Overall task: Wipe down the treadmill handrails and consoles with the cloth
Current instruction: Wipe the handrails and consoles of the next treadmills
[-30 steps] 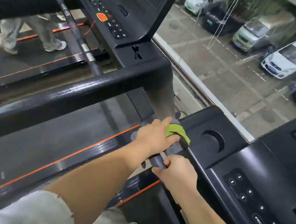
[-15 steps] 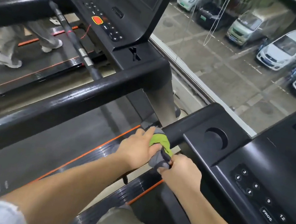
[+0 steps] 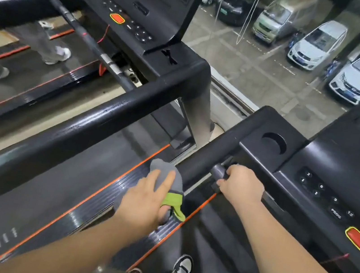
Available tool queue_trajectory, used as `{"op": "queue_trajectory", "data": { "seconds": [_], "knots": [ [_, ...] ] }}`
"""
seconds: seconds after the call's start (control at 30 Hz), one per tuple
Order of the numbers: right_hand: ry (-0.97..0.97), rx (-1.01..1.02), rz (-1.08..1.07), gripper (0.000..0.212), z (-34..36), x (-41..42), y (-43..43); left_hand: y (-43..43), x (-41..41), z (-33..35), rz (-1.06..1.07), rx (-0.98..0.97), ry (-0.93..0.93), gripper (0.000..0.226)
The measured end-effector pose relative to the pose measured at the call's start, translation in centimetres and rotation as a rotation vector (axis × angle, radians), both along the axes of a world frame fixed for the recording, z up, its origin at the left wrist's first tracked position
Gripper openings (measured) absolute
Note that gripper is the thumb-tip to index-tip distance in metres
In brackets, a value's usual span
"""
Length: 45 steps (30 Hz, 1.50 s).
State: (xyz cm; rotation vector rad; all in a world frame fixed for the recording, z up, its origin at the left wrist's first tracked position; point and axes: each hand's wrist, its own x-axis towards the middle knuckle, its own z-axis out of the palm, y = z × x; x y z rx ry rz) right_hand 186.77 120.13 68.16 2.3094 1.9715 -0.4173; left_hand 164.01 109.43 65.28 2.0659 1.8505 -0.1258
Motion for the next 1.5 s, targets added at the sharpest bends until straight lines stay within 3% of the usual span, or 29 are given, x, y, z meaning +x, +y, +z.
{"op": "queue_trajectory", "data": {
  "seconds": [0.1, 0.27, 0.37, 0.5, 0.53, 0.6, 0.63, 0.7, 0.8, 0.93, 1.03, 1.17, 1.4, 1.5],
  "knots": [
    [0.049, 0.126, 0.008, 0.013, 0.1, -1.1, -2.0, -0.7, -1.5, -0.1, -0.094, 0.078, 0.019, 0.082],
    [0.591, 0.179, -0.132, 0.031, 0.0, -5.0, -5.9, 4.9, 3.3, -0.2, 0.062, 0.049, -0.044, 0.086],
    [0.715, 0.247, -0.226, 0.04, 0.4, -7.0, -7.8, 5.3, 4.0, -0.3, 0.087, 0.061, -0.045, 0.085],
    [0.623, 0.335, 0.024, 0.042, -0.3, -9.1, -10.7, -1.1, -0.8, -0.9, -0.075, 0.138, -0.065, 0.09],
    [0.626, 0.317, 0.124, 0.044, -0.8, -9.9, -11.5, -2.5, -2.7, -1.4, -0.092, 0.108, -0.146, 0.091],
    [0.564, 0.292, 0.374, 0.046, -2.3, -11.3, -12.5, -3.9, -6.3, -0.9, -0.013, 0.003, -0.477, 0.087],
    [0.484, 0.278, 0.506, 0.048, -3.1, -11.7, -12.9, -4.2, -7.8, -0.4, 0.092, -0.045, -0.665, 0.081],
    [0.304, 0.249, 0.68, 0.06, -4.1, -12.2, -13.3, -4.2, -10.1, 0.4, 0.361, -0.051, -0.836, 0.072],
    [0.116, 0.265, 0.736, 0.074, -4.8, -12.4, -13.2, -3.9, -11.3, 0.9, 0.547, 0.04, -0.776, 0.063],
    [-0.088, 0.274, 0.866, 0.06, -5.1, -10.7, -10.4, -3.4, -9.0, 0.4, 0.576, -0.001, -0.781, 0.054],
    [-0.17, 0.237, 0.756, 0.06, -4.5, -7.5, -5.6, -1.8, -7.0, 0.2, 0.572, 0.051, -0.749, 0.049],
    [-0.17, 0.201, 0.505, 0.069, -2.6, -3.7, 0.5, -0.4, -4.3, 0.6, 0.615, 0.091, -0.718, 0.044],
    [0.076, 0.295, 0.595, 0.045, -1.5, -8.1, 1.1, -1.4, -5.7, 0.2, 0.665, 0.051, -0.667, 0.041],
    [0.005, 0.278, 0.628, 0.051, -3.3, -9.6, -0.5, -2.7, -8.4, -0.5, 0.71, 0.042, -0.648, 0.036]
  ]
}}
